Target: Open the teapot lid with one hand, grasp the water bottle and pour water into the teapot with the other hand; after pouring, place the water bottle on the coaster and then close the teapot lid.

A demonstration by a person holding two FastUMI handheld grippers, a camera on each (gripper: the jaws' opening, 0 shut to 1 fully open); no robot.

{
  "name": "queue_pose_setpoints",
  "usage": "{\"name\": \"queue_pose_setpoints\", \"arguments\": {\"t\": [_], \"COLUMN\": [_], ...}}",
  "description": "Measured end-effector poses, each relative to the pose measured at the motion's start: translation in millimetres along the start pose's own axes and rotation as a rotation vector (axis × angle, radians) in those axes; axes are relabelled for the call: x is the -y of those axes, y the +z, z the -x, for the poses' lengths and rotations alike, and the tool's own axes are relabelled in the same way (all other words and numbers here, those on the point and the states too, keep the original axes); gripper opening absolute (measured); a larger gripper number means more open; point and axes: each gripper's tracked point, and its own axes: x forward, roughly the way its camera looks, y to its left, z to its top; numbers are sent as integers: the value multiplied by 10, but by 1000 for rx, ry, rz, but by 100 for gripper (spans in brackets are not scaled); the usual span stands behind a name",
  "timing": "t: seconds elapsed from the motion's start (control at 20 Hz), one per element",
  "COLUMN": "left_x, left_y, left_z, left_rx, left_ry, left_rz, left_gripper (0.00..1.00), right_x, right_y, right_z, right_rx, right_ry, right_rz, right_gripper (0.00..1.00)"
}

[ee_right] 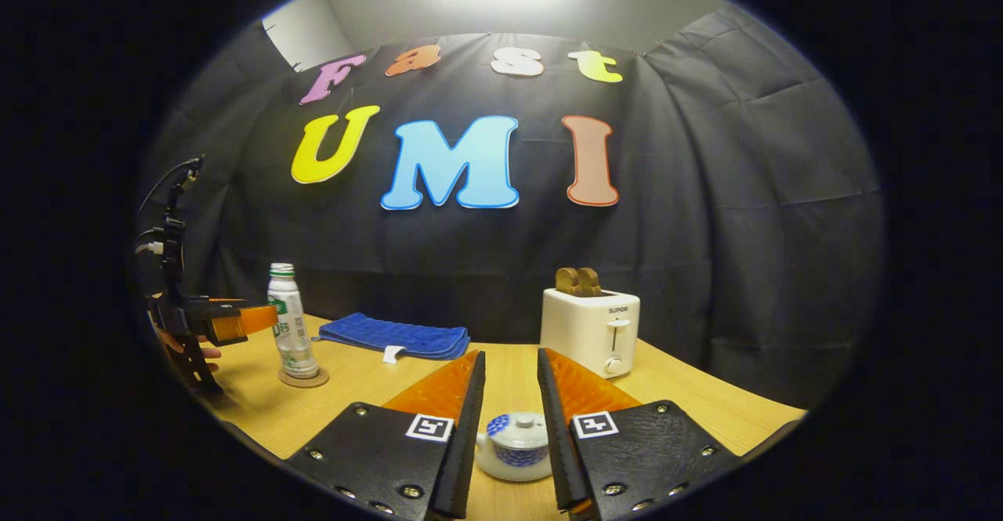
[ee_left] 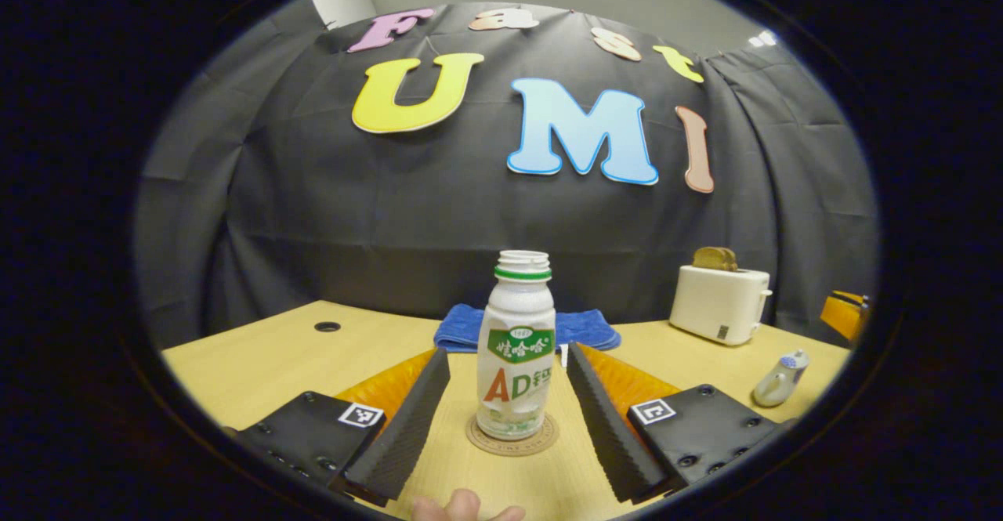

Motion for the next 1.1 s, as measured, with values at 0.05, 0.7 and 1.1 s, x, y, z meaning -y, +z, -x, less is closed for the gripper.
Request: {"name": "queue_pose_setpoints", "arguments": {"t": [0.05,0.7,1.1], "left_x": [76,562,580], "left_y": [-33,-287,-331], "left_z": [172,1425,1440], "left_rx": [-1,30,27], "left_ry": [-7,39,85], "left_rz": [-2,-132,-123], "left_gripper": [100,100,99], "right_x": [-113,-917,-962], "right_y": [-46,-452,-439], "right_z": [18,863,875], "right_rx": [-18,-105,-109], "right_ry": [23,-19,9], "right_rz": [-5,-28,-32], "right_gripper": [41,85,85]}}
